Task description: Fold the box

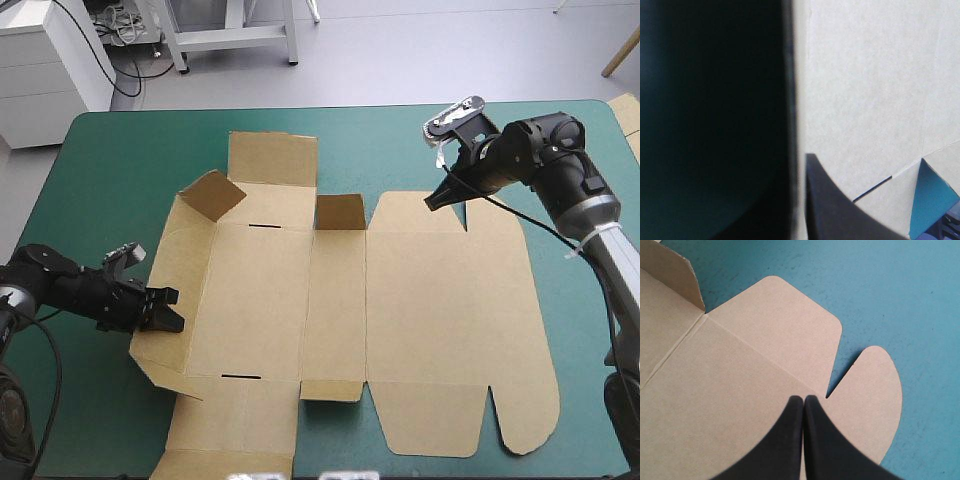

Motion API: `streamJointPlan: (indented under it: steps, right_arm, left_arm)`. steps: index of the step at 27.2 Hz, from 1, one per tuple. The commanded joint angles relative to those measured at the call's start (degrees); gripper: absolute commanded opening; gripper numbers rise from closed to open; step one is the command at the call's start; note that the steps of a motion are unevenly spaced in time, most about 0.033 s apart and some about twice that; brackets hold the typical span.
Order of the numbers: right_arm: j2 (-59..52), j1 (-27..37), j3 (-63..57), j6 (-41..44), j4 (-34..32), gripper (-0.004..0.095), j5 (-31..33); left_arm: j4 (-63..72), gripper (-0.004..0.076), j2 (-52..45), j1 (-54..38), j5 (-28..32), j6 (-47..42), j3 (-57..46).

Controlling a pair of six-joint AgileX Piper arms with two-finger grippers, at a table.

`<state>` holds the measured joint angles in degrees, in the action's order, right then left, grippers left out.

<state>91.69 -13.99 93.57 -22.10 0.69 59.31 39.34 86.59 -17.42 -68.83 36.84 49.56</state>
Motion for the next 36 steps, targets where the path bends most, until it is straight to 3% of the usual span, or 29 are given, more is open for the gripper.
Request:
streamJointPlan:
  steps: [1, 8, 18, 26, 36]
  right_arm:
    - [-2.94, 0.48, 2.00, -0.26, -0.01, -0.0021, -1.85]
    - [-3.18, 0.48, 2.00, -0.51, -0.01, -0.0021, -2.62]
    - [-8.19, 0.48, 2.11, -0.26, 0.16, -0.0021, -4.28]
    - [-12.68, 0.48, 2.00, 1.41, 0.05, -0.0021, -3.90]
    - [-14.71, 0.48, 1.89, 3.22, -0.69, -0.0021, -3.91]
  left_arm:
    - [3.34, -0.0008, -1.51, 0.47, -4.62, -0.40, 1.49]
    - [-1.24, -0.0008, -1.51, 3.72, -4.62, -0.40, 4.60]
    - [-24.12, -0.0008, -1.28, 21.84, -2.63, -10.05, 26.01]
    - [-34.49, -0.0008, -0.70, 30.31, 1.96, -9.40, 37.68]
    - [-50.22, -0.0008, 2.90, 40.23, 10.46, -8.58, 39.90]
